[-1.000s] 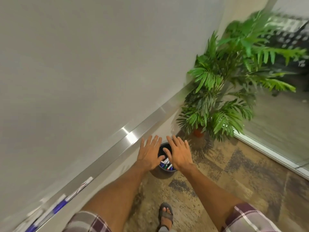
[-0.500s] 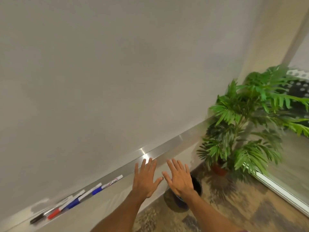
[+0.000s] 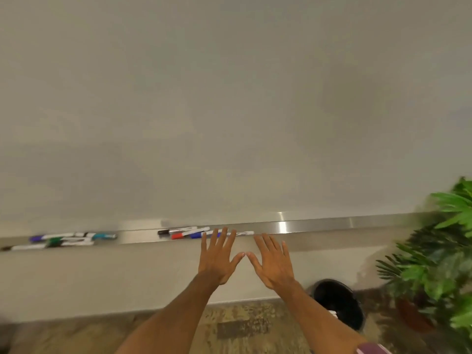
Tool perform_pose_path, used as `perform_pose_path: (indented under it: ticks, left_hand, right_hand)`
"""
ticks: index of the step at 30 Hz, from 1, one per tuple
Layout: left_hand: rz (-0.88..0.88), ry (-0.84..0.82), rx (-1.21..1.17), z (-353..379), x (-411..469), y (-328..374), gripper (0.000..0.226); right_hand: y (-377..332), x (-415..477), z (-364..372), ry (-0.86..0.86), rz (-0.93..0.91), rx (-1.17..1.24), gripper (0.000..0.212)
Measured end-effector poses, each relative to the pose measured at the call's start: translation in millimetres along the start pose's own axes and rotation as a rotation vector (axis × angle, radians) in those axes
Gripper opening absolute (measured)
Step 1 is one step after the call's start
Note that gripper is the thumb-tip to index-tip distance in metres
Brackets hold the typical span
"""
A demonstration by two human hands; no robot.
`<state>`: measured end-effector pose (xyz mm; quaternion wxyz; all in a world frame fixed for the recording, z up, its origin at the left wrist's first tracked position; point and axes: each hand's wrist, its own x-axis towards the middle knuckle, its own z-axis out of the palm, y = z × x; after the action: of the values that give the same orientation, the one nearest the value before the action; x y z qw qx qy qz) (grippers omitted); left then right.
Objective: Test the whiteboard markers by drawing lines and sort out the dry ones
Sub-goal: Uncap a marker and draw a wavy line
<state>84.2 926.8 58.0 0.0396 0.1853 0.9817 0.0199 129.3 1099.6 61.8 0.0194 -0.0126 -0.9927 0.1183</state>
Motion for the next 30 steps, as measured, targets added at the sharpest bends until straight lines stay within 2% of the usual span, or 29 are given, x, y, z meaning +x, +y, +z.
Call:
perform_pose_path:
  ticks: [2, 5, 7, 12, 21, 26, 30]
  left_hand:
    - [-0.075, -0.059, -0.024, -8.3, -20.1, -19.1, 0.087]
    - [-0.212, -0.061, -0.003, -5.0, -46.6, -58.8, 0.074]
    - [-0.287, -0.054, -0.059, -6.9, -67.5, -84.2, 0.079]
    - [-0.360, 0.028, -0.029, -2.4, -109.2, -149.5, 0.100]
    - [-0.471, 0.031, -0.035, 1.3, -189.8, -287.2, 0.101]
    - [-0.526, 0.011, -0.031, 1.3, -228.2, -362.8, 0.095]
    - [-0.567, 0.017, -0.036, -0.8, -251.3, -415.8, 0.108]
  right_hand:
    - [-22.7, 2.5, 5.6, -0.008, -0.056, 0.016, 0.102]
    - [-65.5, 4.4, 12.8, -0.065, -0.135, 0.009, 0.111]
    - [-98.6, 6.3, 17.3, -0.087, -0.188, 0.002, 0.115]
    - [-179.2, 8.9, 36.7, -0.157, -0.289, -0.008, 0.119]
    - [-332.6, -0.4, 78.9, -0.198, -0.405, -0.010, 0.117]
    - [-414.0, -3.7, 98.1, -0.195, -0.431, -0.020, 0.120]
    - [-468.2, -1.2, 113.5, -0.202, -0.472, -0.009, 0.118]
